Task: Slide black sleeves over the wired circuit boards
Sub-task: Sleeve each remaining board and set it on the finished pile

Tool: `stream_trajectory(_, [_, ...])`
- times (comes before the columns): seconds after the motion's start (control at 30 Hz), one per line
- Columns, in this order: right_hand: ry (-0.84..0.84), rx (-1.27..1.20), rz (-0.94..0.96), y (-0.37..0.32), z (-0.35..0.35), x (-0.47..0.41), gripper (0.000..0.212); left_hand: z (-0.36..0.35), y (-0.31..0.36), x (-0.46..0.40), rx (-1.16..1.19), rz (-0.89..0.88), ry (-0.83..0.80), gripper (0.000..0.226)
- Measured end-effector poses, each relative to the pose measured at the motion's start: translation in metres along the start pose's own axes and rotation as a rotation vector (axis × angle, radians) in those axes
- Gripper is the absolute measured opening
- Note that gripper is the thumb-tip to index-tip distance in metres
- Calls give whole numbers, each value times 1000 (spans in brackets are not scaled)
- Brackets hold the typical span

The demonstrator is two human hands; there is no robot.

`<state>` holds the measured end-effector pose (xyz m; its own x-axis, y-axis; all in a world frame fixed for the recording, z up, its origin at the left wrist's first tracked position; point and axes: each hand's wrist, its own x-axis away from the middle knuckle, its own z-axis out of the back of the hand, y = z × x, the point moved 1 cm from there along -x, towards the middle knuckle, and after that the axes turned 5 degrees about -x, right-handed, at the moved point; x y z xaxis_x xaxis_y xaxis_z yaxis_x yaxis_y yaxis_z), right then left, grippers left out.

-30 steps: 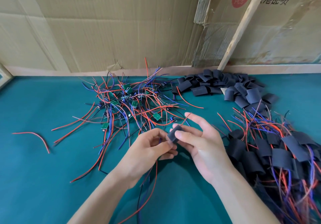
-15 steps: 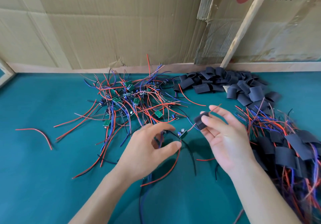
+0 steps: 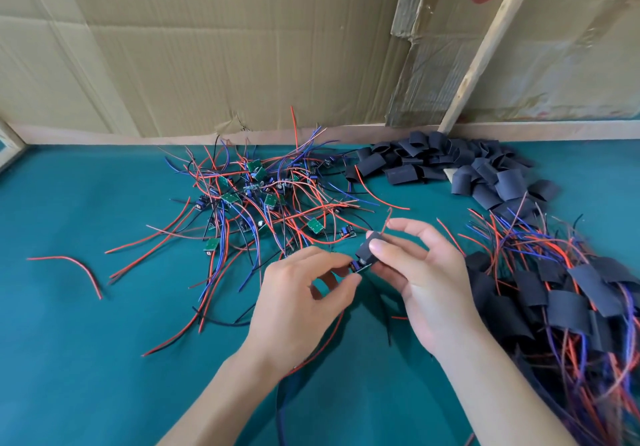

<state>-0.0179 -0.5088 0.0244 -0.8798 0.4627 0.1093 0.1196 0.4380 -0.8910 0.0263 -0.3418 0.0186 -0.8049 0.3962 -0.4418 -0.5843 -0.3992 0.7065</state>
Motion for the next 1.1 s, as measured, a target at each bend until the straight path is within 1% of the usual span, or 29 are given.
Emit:
stream_trajectory(0.07, [-5,-27,-18,-1,-1,0,57,0,0,0,40,33,14,13])
stream_trajectory(0.13, [-3,-57,-46,-2,-1,-1,59,-1,0,0,67,46,15,13])
stream_trajectory(0.3, [-9,-109,-90,-7,3,-2,57,0,2,0,74,28,31,14])
stream_trajectory(0.43, [-60,-131,-121,-3,-1,0,53,0,1,1,82,23,14,13])
stream_trajectory(0.63, [-97,-82,-141,-4,-1,1,53,0,-3,-1,30,25,27,9])
stream_trajectory(0.7, [-133,-54,-171,-3,-1,2,51,0,-6,-1,67,59,25,12])
stream_trajectory(0.77, [-175,-53,-196,-2,-1,3,45,1,-9,-1,130,112,10,17])
stream_trajectory(0.83, [-189,-54,-203,-2,-2,3,39,2,-10,-2,217,155,-39,16])
stream_trajectory(0.93, [-184,-62,-204,0,-6,3,44,3,-10,-4,330,191,-94,13])
stream_trajectory(1.03, [-198,-64,-184,2,-10,6,43,3,-12,-4,305,160,-78,16])
stream_trajectory(1.1, [-209,-45,-177,3,-12,8,41,3,-11,-3,265,148,-37,13])
